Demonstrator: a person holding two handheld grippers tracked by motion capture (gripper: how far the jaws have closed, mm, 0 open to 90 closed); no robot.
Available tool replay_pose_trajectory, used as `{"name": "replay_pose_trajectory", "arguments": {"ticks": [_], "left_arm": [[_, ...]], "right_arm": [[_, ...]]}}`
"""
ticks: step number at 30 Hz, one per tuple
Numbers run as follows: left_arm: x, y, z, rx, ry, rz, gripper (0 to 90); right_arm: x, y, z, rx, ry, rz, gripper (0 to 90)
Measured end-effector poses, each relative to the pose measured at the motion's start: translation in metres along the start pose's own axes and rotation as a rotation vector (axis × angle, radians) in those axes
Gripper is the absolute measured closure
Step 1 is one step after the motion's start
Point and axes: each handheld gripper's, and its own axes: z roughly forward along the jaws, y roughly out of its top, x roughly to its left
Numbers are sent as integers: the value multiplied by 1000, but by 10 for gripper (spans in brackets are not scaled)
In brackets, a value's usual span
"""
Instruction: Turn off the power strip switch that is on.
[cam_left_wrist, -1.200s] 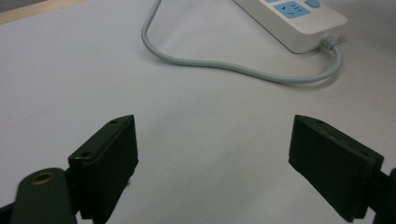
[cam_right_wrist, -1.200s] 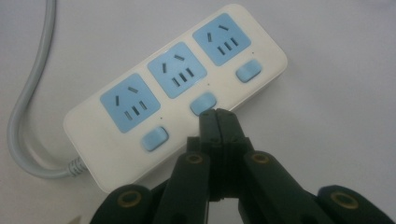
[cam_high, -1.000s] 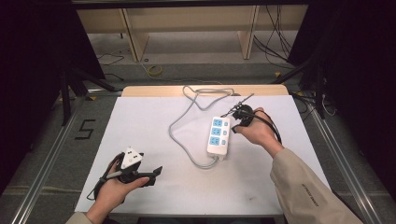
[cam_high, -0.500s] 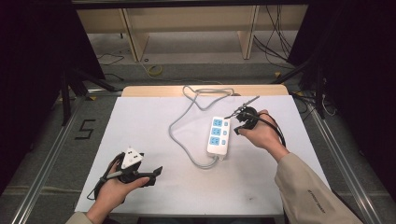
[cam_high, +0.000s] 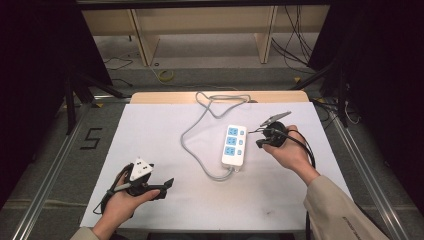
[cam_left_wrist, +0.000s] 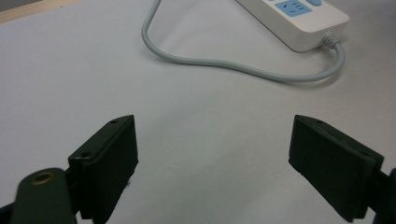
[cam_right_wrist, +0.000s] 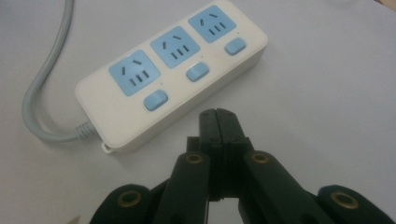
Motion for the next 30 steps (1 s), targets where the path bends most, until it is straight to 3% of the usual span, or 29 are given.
{"name": "replay_pose_trajectory", "arguments": {"ticks": [30], "left_arm": [[1,-1,0,4,6,-3,152]], "right_arm": [[6,-84,-26,-112,17,31,900]]}}
